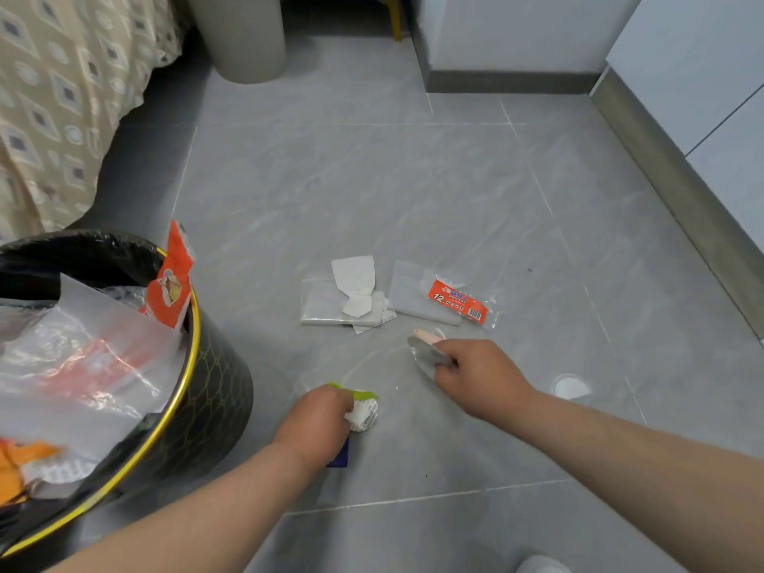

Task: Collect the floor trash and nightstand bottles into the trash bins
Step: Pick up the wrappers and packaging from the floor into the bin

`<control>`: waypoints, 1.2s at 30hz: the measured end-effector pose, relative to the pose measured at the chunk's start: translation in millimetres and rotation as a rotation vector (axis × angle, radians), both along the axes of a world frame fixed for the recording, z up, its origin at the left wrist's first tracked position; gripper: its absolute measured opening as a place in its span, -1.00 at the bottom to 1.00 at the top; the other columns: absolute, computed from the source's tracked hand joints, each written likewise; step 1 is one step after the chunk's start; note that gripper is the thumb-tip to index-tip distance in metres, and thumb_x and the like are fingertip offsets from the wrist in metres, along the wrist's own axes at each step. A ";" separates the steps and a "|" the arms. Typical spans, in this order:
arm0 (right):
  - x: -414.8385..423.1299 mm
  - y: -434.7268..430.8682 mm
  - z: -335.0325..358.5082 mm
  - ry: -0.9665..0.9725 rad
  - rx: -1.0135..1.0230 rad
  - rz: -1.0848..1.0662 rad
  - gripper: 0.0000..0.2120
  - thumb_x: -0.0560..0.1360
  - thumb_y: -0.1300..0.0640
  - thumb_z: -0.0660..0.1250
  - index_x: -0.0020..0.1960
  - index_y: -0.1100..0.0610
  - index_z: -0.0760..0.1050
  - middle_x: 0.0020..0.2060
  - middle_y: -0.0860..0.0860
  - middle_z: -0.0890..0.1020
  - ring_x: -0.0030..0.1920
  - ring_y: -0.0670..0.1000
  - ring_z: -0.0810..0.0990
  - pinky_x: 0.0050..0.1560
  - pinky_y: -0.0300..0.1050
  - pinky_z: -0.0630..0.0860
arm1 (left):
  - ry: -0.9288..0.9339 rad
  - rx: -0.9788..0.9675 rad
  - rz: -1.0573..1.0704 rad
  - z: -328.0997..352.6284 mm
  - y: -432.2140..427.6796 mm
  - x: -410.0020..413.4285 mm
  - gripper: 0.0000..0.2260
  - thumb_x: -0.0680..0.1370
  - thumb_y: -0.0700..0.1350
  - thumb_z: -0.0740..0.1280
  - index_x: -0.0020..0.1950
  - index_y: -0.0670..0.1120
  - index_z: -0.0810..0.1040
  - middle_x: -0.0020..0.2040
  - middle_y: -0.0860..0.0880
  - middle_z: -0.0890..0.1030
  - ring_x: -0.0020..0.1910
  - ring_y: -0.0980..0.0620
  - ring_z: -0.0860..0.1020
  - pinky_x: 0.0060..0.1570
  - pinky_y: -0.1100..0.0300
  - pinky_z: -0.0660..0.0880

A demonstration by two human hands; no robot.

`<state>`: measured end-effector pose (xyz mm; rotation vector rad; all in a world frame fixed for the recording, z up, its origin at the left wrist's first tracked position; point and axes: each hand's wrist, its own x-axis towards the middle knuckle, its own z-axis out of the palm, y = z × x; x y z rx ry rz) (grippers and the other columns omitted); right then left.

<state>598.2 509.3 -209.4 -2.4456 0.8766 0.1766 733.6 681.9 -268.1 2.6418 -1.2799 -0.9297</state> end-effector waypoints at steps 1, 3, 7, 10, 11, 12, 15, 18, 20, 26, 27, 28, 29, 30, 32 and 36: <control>1.1 -4.3 14.9 -0.009 0.035 -0.020 -0.79 0.43 0.17 0.22 -0.38 0.04 0.40 -0.47 -0.02 0.45 -0.36 0.02 0.44 -0.33 -0.08 0.33 | 0.019 -0.046 0.043 12.4 -3.1 -0.1 -0.74 0.47 -0.23 0.25 0.11 -0.08 0.59 0.07 -0.09 0.57 0.12 -0.11 0.52 -0.09 0.22 0.35; 5.8 -10.9 46.5 -0.038 0.064 -0.058 -0.71 0.41 0.20 0.21 -0.45 0.04 0.24 -0.53 -0.03 0.36 -0.46 -0.07 0.31 -0.41 -0.16 0.24 | 0.066 -0.153 0.081 46.2 -10.8 4.3 -0.72 0.43 -0.24 0.28 0.09 -0.05 0.62 0.08 -0.05 0.62 0.08 -0.06 0.54 -0.11 0.26 0.36; 21.3 -7.4 115.3 -0.108 0.047 -0.082 -0.81 0.39 0.20 0.21 -0.40 0.13 0.33 -0.49 -0.02 0.37 -0.42 -0.01 0.32 -0.38 -0.10 0.25 | 0.066 -0.342 0.053 141.4 -16.8 30.3 -0.78 0.40 -0.24 0.31 -0.03 -0.06 0.67 -0.08 0.00 0.65 -0.14 0.07 0.52 -0.29 0.36 0.32; 33.8 10.4 160.2 -0.180 0.033 -0.082 -0.80 0.40 0.20 0.22 -0.39 0.14 0.32 -0.50 -0.02 0.35 -0.45 -0.03 0.27 -0.46 -0.20 0.20 | 0.007 -0.482 0.125 214.5 1.0 58.8 -0.88 0.39 -0.18 0.39 -0.22 0.04 0.66 -0.30 0.10 0.58 -0.29 0.10 0.50 -0.36 0.37 0.34; 37.4 18.7 170.7 -0.200 0.035 -0.087 -0.80 0.39 0.21 0.23 -0.40 0.13 0.32 -0.50 -0.02 0.36 -0.45 -0.04 0.28 -0.47 -0.22 0.19 | -0.006 -0.523 0.171 233.7 13.2 66.9 -0.88 0.38 -0.15 0.42 -0.30 0.07 0.61 -0.37 0.11 0.56 -0.35 0.11 0.50 -0.37 0.31 0.36; 40.7 27.5 178.1 -0.221 0.050 -0.103 -0.80 0.39 0.22 0.23 -0.40 0.13 0.32 -0.49 -0.02 0.37 -0.45 -0.04 0.29 -0.45 -0.20 0.20 | 0.002 -0.564 0.228 247.5 27.8 74.8 -0.85 0.37 -0.14 0.44 -0.36 0.07 0.57 -0.42 0.10 0.55 -0.42 0.14 0.48 -0.39 0.27 0.37; 48.1 54.0 185.1 -0.291 0.127 -0.186 -0.82 0.38 0.27 0.24 -0.40 0.16 0.38 -0.48 -0.01 0.40 -0.44 -0.03 0.33 -0.39 -0.14 0.27 | 0.011 -0.680 0.400 268.0 82.9 94.6 -0.88 0.38 -0.15 0.46 -0.35 -0.01 0.62 -0.49 0.04 0.55 -0.55 0.17 0.41 -0.45 0.26 0.37; 53.5 74.6 185.4 -0.303 0.176 -0.205 -0.90 0.37 0.29 0.27 -0.31 0.26 0.49 -0.47 0.02 0.45 -0.42 -0.01 0.38 -0.35 -0.14 0.32 | -0.070 -0.744 0.578 258.6 139.3 110.7 -0.87 0.39 -0.19 0.42 -0.32 0.00 0.63 -0.48 0.08 0.59 -0.50 0.19 0.46 -0.47 0.36 0.35; 55.4 81.7 186.8 -0.297 0.163 -0.203 -0.90 0.38 0.30 0.30 -0.31 0.28 0.50 -0.48 0.02 0.46 -0.43 0.00 0.38 -0.36 -0.13 0.31 | -0.135 -0.705 0.661 234.4 166.8 117.2 -0.83 0.40 -0.23 0.40 -0.29 0.05 0.60 -0.41 0.12 0.61 -0.38 0.20 0.52 -0.37 0.30 0.39; 65.0 91.3 193.5 -0.247 0.160 -0.244 -0.89 0.41 0.29 0.32 -0.25 0.32 0.55 -0.45 0.20 0.55 -0.45 0.03 0.43 -0.38 -0.12 0.37 | -0.159 -0.449 0.331 169.9 180.9 129.6 -0.61 0.42 -0.01 0.42 0.24 0.05 0.52 0.23 0.06 0.55 0.26 0.03 0.47 0.17 0.26 0.33; 67.7 93.2 195.4 -0.246 0.158 -0.238 -0.87 0.42 0.29 0.32 -0.26 0.35 0.52 -0.49 0.14 0.49 -0.46 0.01 0.39 -0.40 -0.14 0.33 | -0.140 -0.440 0.296 168.8 181.6 132.4 -0.44 0.39 0.08 0.43 0.37 0.04 0.42 0.38 0.07 0.42 0.37 0.05 0.36 0.28 0.27 0.24; 71.0 95.1 197.9 -0.250 0.145 -0.221 -0.85 0.42 0.29 0.32 -0.28 0.36 0.50 -0.52 0.06 0.44 -0.47 -0.01 0.35 -0.42 -0.15 0.29 | -0.133 -0.445 0.282 171.3 184.0 135.2 -0.29 0.34 0.19 0.41 0.44 0.07 0.32 0.47 0.10 0.29 0.45 0.08 0.25 0.37 0.25 0.17; 74.6 98.6 201.8 -0.257 0.117 -0.193 -0.83 0.43 0.28 0.32 -0.30 0.34 0.47 -0.54 -0.02 0.39 -0.49 -0.05 0.31 -0.43 -0.17 0.26 | -0.138 -0.453 0.271 175.7 188.5 138.0 -0.19 0.28 0.31 0.36 0.48 0.11 0.24 0.52 0.13 0.18 0.48 0.10 0.17 0.43 0.20 0.12; 78.5 104.3 207.3 -0.278 0.082 -0.149 -0.80 0.42 0.27 0.32 -0.35 0.30 0.44 -0.57 -0.08 0.35 -0.51 -0.09 0.27 -0.46 -0.24 0.23 | -0.156 -0.462 0.261 180.4 195.3 139.5 -0.12 0.24 0.43 0.28 0.50 0.14 0.19 0.53 0.14 0.12 0.50 0.11 0.12 0.46 0.16 0.09; 88.0 123.7 221.5 -0.345 0.046 -0.025 -0.76 0.42 0.25 0.32 -0.41 0.18 0.39 -0.59 -0.10 0.31 -0.53 -0.10 0.26 -0.48 -0.29 0.25 | -0.208 -0.451 0.267 183.8 215.0 142.7 -0.02 0.21 0.61 -0.01 0.52 0.12 0.13 0.54 0.12 0.10 0.51 0.12 0.07 0.48 0.18 -0.01; 121.3 180.9 226.2 -0.398 -0.014 0.378 -0.85 0.44 0.13 0.26 -0.30 0.00 0.39 -0.47 -0.11 0.40 -0.41 -0.10 0.33 -0.39 -0.27 0.26 | -0.346 -0.276 0.329 171.6 250.4 135.9 0.03 0.24 0.56 -0.22 0.56 -0.03 -0.12 0.58 0.00 -0.12 0.53 0.08 -0.20 0.48 0.15 -0.24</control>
